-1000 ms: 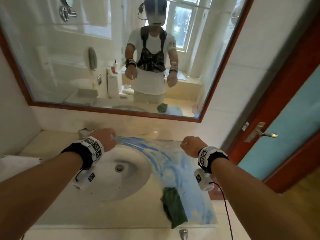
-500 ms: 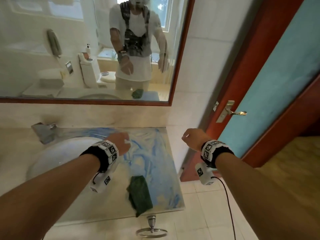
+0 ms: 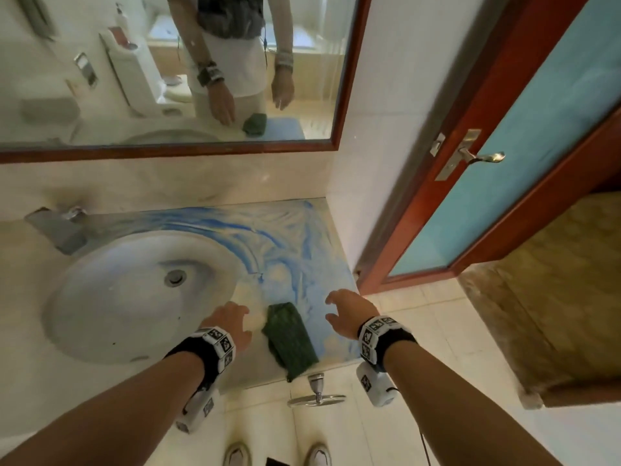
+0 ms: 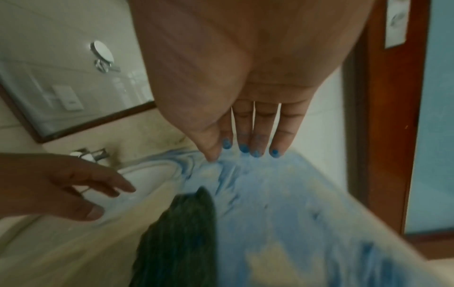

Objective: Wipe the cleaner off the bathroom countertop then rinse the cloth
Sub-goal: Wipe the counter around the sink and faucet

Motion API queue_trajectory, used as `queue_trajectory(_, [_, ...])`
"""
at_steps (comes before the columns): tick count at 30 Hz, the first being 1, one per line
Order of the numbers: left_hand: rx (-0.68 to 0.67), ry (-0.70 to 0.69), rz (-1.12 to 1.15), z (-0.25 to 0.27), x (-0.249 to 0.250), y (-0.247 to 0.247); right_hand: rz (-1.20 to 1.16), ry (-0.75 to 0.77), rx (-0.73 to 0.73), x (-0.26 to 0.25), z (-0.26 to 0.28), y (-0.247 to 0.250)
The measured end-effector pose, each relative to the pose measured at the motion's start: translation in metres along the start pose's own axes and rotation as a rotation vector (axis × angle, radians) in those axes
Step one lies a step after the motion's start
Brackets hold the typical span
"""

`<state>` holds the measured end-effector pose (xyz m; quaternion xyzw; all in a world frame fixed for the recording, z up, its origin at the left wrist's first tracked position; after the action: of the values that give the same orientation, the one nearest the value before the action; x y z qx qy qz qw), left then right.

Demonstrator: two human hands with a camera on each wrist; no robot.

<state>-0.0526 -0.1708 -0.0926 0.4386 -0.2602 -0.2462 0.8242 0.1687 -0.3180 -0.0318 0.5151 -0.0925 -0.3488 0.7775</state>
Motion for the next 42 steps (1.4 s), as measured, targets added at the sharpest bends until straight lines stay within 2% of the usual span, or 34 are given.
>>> queue_trajectory(5, [-0.161,-0.037,0.002,0.001,-0.020,-0.050,-0.061,0.028,-0.079,-0.046,-0.007,-0.070])
queue_trajectory(8, [-0.145,-0.049,-0.048,0.006,-0.021,-0.067,-0.065,-0.026,-0.105,-0.057,-0.013,-0.097])
queue_trajectory(13, [-0.121,-0.042,-0.087,0.007,-0.017,-0.068,0.064,-0.048,0.033,-0.062,-0.018,-0.113])
queue_trajectory(17, [-0.108,-0.028,-0.082,0.006,-0.016,-0.066,-0.003,-0.038,0.110,-0.065,-0.015,-0.117])
queue_trajectory(19, [-0.096,-0.030,-0.083,0.006,-0.016,-0.067,-0.126,-0.066,0.116,-0.064,-0.015,-0.114])
queue_trajectory(23, [-0.077,-0.075,-0.036,0.000,-0.015,-0.045,-0.508,-0.220,0.065,-0.054,-0.019,-0.093])
queue_trajectory(26, [0.009,-0.118,0.239,-0.013,-0.011,-0.011,-0.884,-0.296,-0.027,-0.052,-0.019,-0.072])
queue_trajectory(29, [0.176,-0.241,0.452,-0.023,-0.004,0.032,-1.197,-0.327,-0.102,-0.056,-0.011,-0.048])
queue_trajectory(31, [0.167,-0.382,0.491,-0.025,0.009,0.057,-1.342,-0.319,-0.218,-0.061,-0.006,-0.038])
queue_trajectory(34, [0.032,-0.521,0.491,-0.020,0.030,0.083,-1.434,-0.290,-0.340,-0.064,0.004,-0.025])
queue_trajectory(37, [-0.056,-0.560,0.476,-0.013,0.042,0.096,-1.462,-0.256,-0.309,-0.060,0.008,-0.008])
queue_trajectory(42, [-0.046,-0.541,0.565,-0.007,0.041,0.099,-1.310,-0.197,-0.253,-0.047,0.013,-0.004])
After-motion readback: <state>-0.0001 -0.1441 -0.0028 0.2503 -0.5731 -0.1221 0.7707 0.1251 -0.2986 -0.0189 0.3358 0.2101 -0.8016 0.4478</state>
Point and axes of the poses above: each hand's wrist, its own z-axis away from the middle knuckle, its own y-axis out of the back of the hand, x = y × z, the point moved 6 cm from there along -z, towards the middle knuckle, and after that the axes turned 8 degrees about -y, right-handed, at the moved point
